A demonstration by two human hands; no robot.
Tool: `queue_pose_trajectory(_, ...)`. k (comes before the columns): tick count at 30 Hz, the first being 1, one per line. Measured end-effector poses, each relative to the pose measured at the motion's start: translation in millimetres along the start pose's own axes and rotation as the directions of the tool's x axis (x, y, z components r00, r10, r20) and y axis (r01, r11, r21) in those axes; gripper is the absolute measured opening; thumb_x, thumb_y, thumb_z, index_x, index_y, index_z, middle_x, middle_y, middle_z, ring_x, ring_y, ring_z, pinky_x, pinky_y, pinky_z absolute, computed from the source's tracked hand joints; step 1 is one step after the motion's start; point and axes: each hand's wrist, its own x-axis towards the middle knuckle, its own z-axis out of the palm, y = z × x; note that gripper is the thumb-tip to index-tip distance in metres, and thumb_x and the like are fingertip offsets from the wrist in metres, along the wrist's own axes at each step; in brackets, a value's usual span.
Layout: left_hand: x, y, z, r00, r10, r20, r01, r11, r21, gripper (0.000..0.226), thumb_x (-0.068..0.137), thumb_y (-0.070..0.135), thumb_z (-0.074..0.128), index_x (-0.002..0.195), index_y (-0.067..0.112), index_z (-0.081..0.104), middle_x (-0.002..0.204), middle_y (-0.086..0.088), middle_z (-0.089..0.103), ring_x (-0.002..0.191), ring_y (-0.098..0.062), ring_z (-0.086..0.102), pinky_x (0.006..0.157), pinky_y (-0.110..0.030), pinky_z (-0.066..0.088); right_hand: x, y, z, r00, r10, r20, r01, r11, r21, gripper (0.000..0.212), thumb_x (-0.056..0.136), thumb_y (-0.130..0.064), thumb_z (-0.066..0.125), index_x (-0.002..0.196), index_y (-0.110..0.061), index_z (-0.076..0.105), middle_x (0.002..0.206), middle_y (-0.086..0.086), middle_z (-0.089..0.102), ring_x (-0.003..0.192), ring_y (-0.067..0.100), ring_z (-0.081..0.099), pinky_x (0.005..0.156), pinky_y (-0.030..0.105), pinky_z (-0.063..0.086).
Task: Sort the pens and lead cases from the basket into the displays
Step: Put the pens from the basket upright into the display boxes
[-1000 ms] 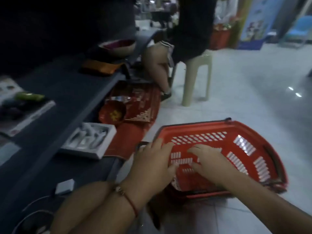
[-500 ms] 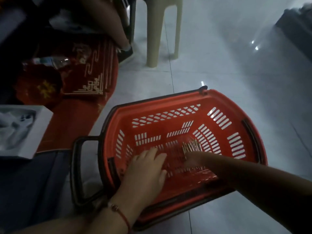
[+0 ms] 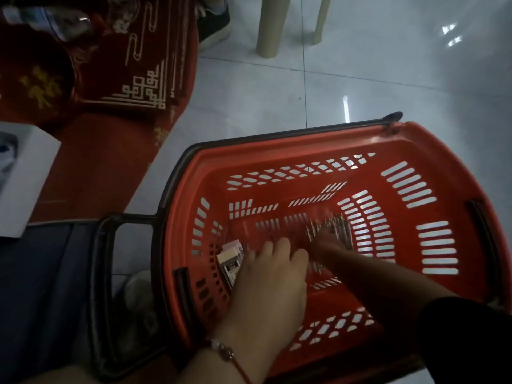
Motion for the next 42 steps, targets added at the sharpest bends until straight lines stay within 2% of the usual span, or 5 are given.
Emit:
queue_pose_trajectory(18,-7,-5,9,0.971,-0.087,0.224,0.096,0.995,-0.032,0.041,0.100,0.035,0.044,0.140,0.026,0.040,0.136,0.004,0.045,0.126,-0.019,0.041,0.107,-0.038,0.034,-10,-6,20,0.934,-0.262,0.241,0.293,0.951,-0.102,0.019,0.099,-0.021,0.055,0.118,-0.018,0.058,0.104,0.007,0.065,0.085,0.019,0.064,0.066,0.027,0.051)
queue_pose_trajectory(23,-8,-15,-2,0.943,-0.284,0.172,0.321,0.911,-0.258,0.040,0.098,0.047,0.046,0.135,0.031,0.046,0.132,0.009,0.054,0.122,-0.013,0.050,0.101,-0.032,0.043,-84,-35,-54,0.692,-0.325,0.645,0.185,0.943,0.277,0.018,0.102,-0.011,0.049,0.099,-0.003,0.065,0.083,0.008,0.068,0.064,0.012,0.066,0.059,0.025,0.050)
queue_pose_trajectory(30,-20,-17,-37,0.821,-0.411,0.397,0.538,0.323,-0.779,0.064,0.078,0.076,0.056,0.118,0.026,0.064,0.105,0.002,0.074,0.093,-0.011,0.069,0.079,-0.025,0.055,-227,-51,-123,0.217,-0.635,0.741,-0.136,0.732,0.667,0.019,0.099,-0.016,0.052,0.106,-0.008,0.067,0.095,0.017,0.067,0.086,0.028,0.071,0.074,0.038,0.059)
queue_pose_trajectory(34,-40,-5,-61,0.835,-0.400,0.378,0.465,0.146,-0.873,0.041,0.081,0.058,0.068,0.102,0.022,0.068,0.094,-0.016,0.074,0.092,-0.039,0.070,0.081,-0.052,0.054,-290,-55,-138,0.308,-0.675,0.671,-0.065,0.688,0.722,0.034,0.102,-0.020,0.049,0.125,0.005,0.057,0.094,0.016,0.069,0.082,0.024,0.071,0.074,0.035,0.060)
queue_pose_trajectory(42,-87,13,-104,0.893,-0.449,0.015,0.099,0.165,-0.981,0.026,0.099,0.032,0.054,0.104,0.010,0.065,0.084,-0.009,0.076,0.080,-0.023,0.074,0.068,-0.027,0.059,-359,-49,-134,0.422,-0.741,0.523,-0.063,0.551,0.832,0.024,0.097,-0.007,0.054,0.116,0.000,0.067,0.106,0.022,0.069,0.093,0.032,0.069,0.086,0.048,0.058)
